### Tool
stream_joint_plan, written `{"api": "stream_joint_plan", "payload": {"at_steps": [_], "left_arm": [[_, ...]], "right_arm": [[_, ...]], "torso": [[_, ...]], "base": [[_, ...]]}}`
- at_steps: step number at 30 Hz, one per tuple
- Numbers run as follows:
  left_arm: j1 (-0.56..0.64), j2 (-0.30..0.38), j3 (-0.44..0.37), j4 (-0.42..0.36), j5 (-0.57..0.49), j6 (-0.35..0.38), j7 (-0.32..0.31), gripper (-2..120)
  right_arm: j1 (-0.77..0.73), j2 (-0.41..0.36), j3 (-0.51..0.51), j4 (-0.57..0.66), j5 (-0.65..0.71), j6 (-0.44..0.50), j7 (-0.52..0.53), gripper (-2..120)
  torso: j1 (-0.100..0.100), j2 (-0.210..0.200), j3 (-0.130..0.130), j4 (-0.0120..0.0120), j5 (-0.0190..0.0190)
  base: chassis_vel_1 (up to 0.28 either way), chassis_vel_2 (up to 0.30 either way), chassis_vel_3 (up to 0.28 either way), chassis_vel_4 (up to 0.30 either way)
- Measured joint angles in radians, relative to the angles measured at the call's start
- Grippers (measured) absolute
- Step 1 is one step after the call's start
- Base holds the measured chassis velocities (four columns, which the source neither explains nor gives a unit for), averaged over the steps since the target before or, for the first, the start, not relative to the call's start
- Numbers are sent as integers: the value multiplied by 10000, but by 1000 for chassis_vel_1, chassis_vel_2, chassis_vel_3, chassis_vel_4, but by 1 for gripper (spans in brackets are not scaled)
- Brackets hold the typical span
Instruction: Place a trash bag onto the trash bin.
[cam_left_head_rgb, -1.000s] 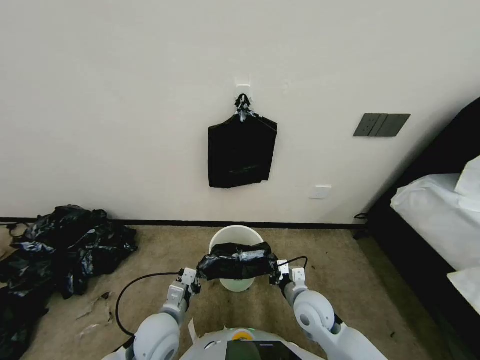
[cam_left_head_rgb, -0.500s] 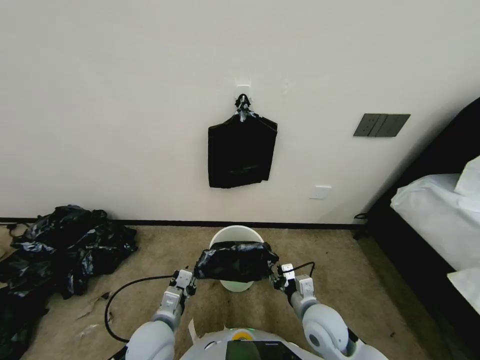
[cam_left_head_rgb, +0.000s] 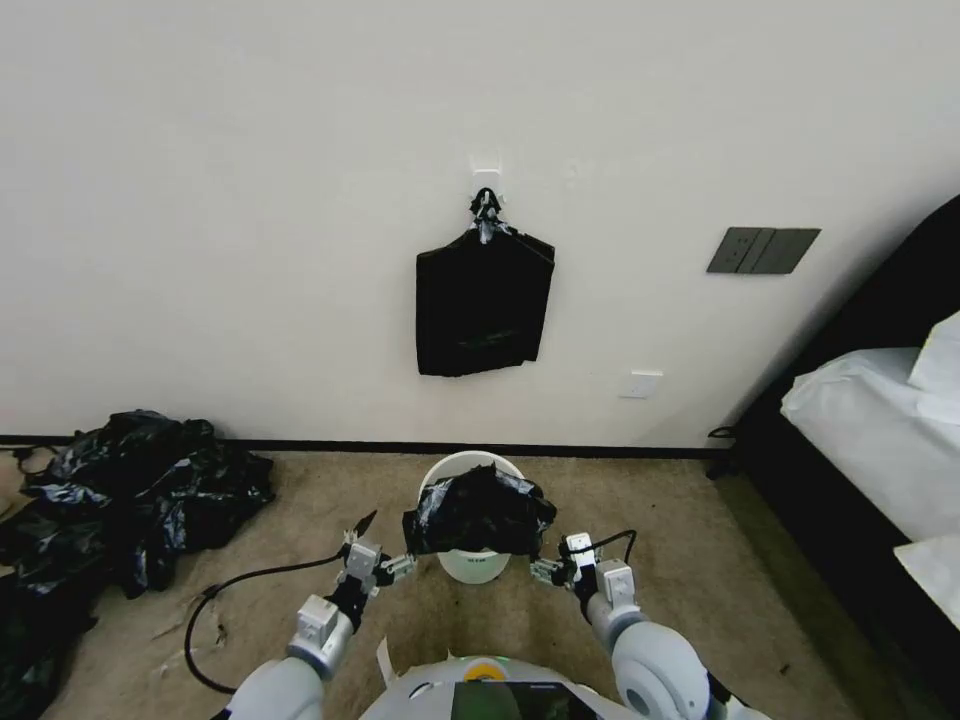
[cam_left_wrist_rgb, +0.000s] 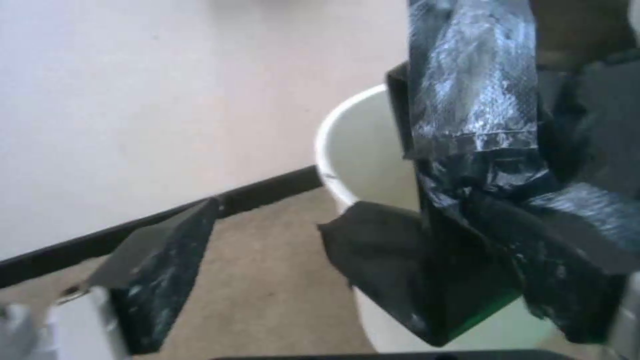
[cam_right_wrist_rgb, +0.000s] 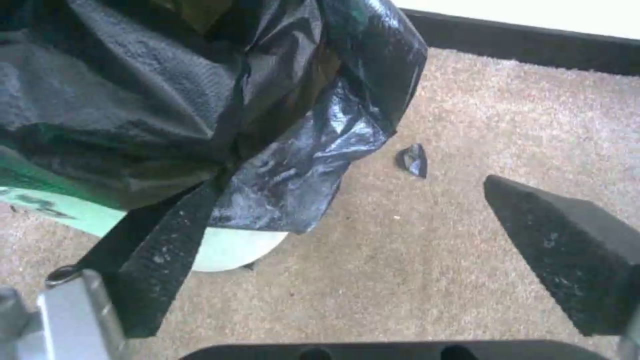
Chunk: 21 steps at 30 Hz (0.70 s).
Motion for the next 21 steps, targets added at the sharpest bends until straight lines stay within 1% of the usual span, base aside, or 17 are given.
{"api": "stream_joint_plan", "payload": {"at_steps": [1,2,4,5,7,8,9,12,13,14,16,17,18,20,21], "left_arm": [[99,30,-83,7,0,-71,164,99],[99,30,-83,7,0,-71,164,99],[301,108,-326,78,62,-244,597,100],[301,108,-326,78,62,-244,597,100],[331,142,-529,323,241,-655,945,100],[305,155,-628,510,334,-1008,1138,100],[305,155,-628,510,334,-1008,1138,100],[111,190,-824,1086,407,-2090,1685,100],[111,190,-824,1086,407,-2090,1685,100],[14,199,-906,1323,412,-2658,1951,100],[-90,209,-993,1568,411,-3433,2292,100],[-90,209,-993,1568,411,-3433,2292,100],[-137,209,-1051,1665,411,-3734,2478,100],[-232,203,-1260,1882,437,-4323,3067,100],[-232,203,-1260,1882,437,-4323,3067,100]], "right_arm": [[3,1,-5,0,-3,0,2,100],[3,1,-5,0,-3,0,2,100],[32,6,-12,-9,-4,2,7,100],[32,6,-12,-9,-4,2,7,100],[39,17,-12,-9,-4,2,10,100],[34,24,-12,-10,-4,8,11,100],[34,24,-12,-10,-4,8,11,100],[36,55,-26,-10,-16,27,11,100],[36,55,-26,-10,-16,27,11,100],[54,66,-36,-13,-17,28,11,100],[84,72,-51,-21,-18,29,12,100],[84,72,-51,-21,-18,29,12,100],[93,73,-55,-21,-18,28,13,100],[98,68,-57,-23,-18,26,16,100],[98,68,-57,-23,-18,26,16,100]], "torso": [[0,0,0,0,0],[0,0,0,0,0],[0,0,0,1,-1],[0,0,0,1,-1],[0,0,0,-1,-2],[0,0,0,0,-2],[0,0,0,0,-2],[0,0,0,-1,-2],[0,0,0,-1,-2],[0,0,0,0,-3],[0,0,0,0,-2],[0,0,0,0,-2],[0,0,0,0,-2],[0,0,0,-1,-3],[0,0,0,-1,-3]], "base": [[0,0,0,0],[0,0,0,0],[0,0,0,0],[0,0,0,0],[0,0,0,0],[0,0,0,0],[0,0,0,0],[0,0,0,0],[0,0,0,0],[0,0,0,0],[0,0,0,0],[0,0,0,0],[0,0,0,0],[0,0,0,0],[0,0,0,0]]}}
